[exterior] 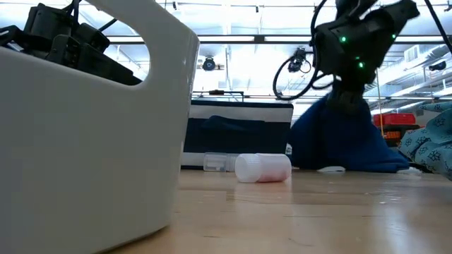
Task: Pick & place medical supplies in basket/bin
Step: Put the dark blue patient gown into the blue laundry bin
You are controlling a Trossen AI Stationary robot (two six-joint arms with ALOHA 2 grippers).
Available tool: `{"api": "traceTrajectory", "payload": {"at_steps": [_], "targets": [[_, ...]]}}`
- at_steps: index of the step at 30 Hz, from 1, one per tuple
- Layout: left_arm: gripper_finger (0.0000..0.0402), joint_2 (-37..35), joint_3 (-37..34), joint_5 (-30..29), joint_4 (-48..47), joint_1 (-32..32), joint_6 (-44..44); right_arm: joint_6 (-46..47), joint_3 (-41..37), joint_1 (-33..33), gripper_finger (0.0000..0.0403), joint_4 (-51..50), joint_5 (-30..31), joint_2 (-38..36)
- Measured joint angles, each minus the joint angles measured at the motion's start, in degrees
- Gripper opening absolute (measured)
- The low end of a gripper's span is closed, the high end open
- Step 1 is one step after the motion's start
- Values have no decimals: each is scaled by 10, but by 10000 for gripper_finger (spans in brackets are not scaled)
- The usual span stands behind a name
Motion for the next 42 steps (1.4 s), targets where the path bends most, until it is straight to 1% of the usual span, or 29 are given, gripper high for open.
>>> {"api": "traceTrajectory", "payload": {"at_steps": [4, 7, 13, 18, 23, 30, 34, 37, 42], "targets": [[324, 7, 0, 0, -1, 0, 2, 37, 31, 0, 15, -66, 33, 0], [324, 15, 0, 0, 0, 0, 6, 53, 46, 0, 15, -95, 55, 0], [324, 29, 0, 0, 0, 0, 7, 52, 63, 1, 15, -104, 72, -1], [324, 30, 0, 0, 1, 0, 8, 53, 75, 10, 15, -110, 106, -1], [324, 30, 0, 0, 1, 0, 8, 49, 95, 10, 15, -116, 165, -1], [324, 30, 0, 0, 1, 0, 8, -19, 158, 10, 15, -117, 252, -1], [324, 30, 0, 0, 10, 0, 9, -70, 212, 9, 15, -115, 257, -1], [324, 30, 0, 0, 9, 0, 9, -91, 243, 9, 15, -112, 256, -1], [324, 30, 0, 0, 11, 0, 11, -93, 256, 9, 15, -99, 255, -1]]}}
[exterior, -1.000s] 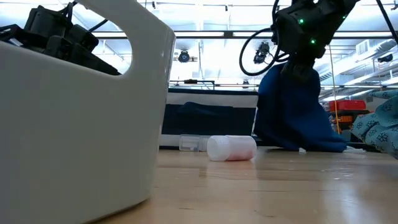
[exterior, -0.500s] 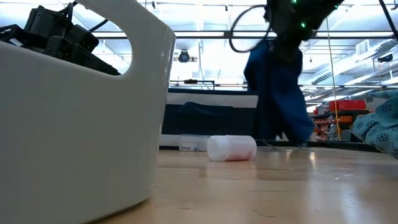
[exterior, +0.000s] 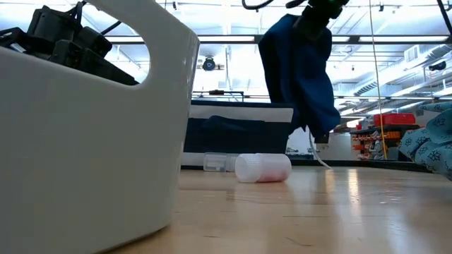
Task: Pick & place medical supplies in basket/bin
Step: Put the dark blue patient gown into the blue laundry bin
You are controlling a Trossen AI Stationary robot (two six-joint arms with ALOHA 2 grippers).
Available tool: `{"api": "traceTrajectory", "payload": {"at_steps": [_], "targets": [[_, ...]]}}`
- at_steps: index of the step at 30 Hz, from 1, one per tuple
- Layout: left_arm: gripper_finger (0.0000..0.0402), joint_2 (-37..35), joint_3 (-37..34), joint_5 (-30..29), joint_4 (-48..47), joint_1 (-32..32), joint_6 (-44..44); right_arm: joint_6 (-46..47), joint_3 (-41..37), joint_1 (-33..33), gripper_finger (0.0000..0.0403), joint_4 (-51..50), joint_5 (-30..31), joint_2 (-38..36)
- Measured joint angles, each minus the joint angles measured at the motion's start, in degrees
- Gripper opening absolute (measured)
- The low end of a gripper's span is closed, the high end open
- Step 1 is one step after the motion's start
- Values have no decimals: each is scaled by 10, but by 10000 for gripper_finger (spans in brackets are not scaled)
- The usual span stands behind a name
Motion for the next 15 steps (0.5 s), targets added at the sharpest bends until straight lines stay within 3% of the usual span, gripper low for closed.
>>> {"api": "traceTrajectory", "payload": {"at_steps": [7, 15], "targets": [[324, 0, 0, 0, 9, 0, 6, -35, 0, 37, 15, 69, -31, 0], [324, 0, 0, 0, 11, 0, 17, -252, 0, 83, 15, 312, -198, 0]]}}
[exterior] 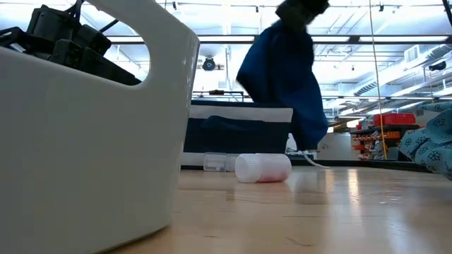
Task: Pick & place medical supplies in basket/bin
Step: Put the dark blue patient gown into the blue laundry bin
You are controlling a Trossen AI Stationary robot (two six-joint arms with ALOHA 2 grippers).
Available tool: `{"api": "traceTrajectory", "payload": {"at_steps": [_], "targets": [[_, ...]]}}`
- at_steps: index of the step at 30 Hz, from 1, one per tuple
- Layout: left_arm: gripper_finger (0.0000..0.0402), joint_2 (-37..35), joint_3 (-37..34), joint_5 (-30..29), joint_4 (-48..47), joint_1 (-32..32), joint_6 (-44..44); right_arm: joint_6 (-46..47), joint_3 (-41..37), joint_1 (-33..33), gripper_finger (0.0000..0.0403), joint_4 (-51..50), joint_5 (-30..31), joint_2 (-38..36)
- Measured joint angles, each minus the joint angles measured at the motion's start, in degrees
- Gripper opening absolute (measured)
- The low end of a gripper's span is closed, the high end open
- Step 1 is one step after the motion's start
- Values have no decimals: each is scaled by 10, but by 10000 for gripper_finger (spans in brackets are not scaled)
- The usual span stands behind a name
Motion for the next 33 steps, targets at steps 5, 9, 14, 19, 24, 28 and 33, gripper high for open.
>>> {"api": "traceTrajectory", "payload": {"at_steps": [5, 9, 14, 19, 24, 28, 33], "targets": [[324, 0, 0, 0, 2, 0, 4, -198, 0, 5, 15, 226, -145, 0], [324, 0, 0, 0, 2, 0, 4, -311, 0, -15, 15, 374, -263, 0], [324, 0, 0, 0, 1, 0, 3, -394, 0, -59, 15, 495, -357, 0], [324, 0, 0, 0, 1, 0, 3, -436, -1, -101, 15, 564, -403, 0], [324, 0, 0, 0, 1, 0, 6, -492, -1, -134, 15, 643, -405, 0], [324, 0, 0, 0, 1, 0, 9, -495, -1, -163, 15, 674, -445, 0], [324, 0, 0, 0, 1, 0, 10, -430, -12, -207, 15, 672, -524, 3]]}}
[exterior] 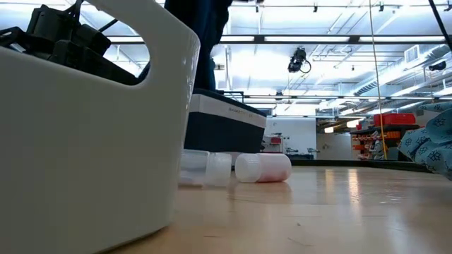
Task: Pick & place medical supplies in basket/bin
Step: Put the dark blue patient gown into the blue laundry bin
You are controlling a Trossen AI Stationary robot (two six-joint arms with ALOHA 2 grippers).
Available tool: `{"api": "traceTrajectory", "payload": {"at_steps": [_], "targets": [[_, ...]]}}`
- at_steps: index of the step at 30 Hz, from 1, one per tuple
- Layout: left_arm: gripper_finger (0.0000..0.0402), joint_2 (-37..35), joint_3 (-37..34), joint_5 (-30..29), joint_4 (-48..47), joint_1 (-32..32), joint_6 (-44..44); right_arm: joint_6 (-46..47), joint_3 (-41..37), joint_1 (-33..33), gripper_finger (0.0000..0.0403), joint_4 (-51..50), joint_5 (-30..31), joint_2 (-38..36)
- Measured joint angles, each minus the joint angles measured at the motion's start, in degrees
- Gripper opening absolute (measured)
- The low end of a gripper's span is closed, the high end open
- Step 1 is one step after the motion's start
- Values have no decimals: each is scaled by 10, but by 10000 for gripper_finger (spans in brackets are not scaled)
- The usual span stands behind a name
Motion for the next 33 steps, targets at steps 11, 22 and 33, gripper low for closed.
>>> {"api": "traceTrajectory", "payload": {"at_steps": [11, 22, 33], "targets": [[324, 0, 0, 2, -1, 0, 0, 120, -103, -64, 15, 5, -85, 63], [324, 0, 0, 0, -1, 0, 0, 184, -125, -80, 29, -122, -127, 125], [324, 0, 0, 0, -1, 0, 0, 190, -124, -83, 151, -177, -114, 123]]}}
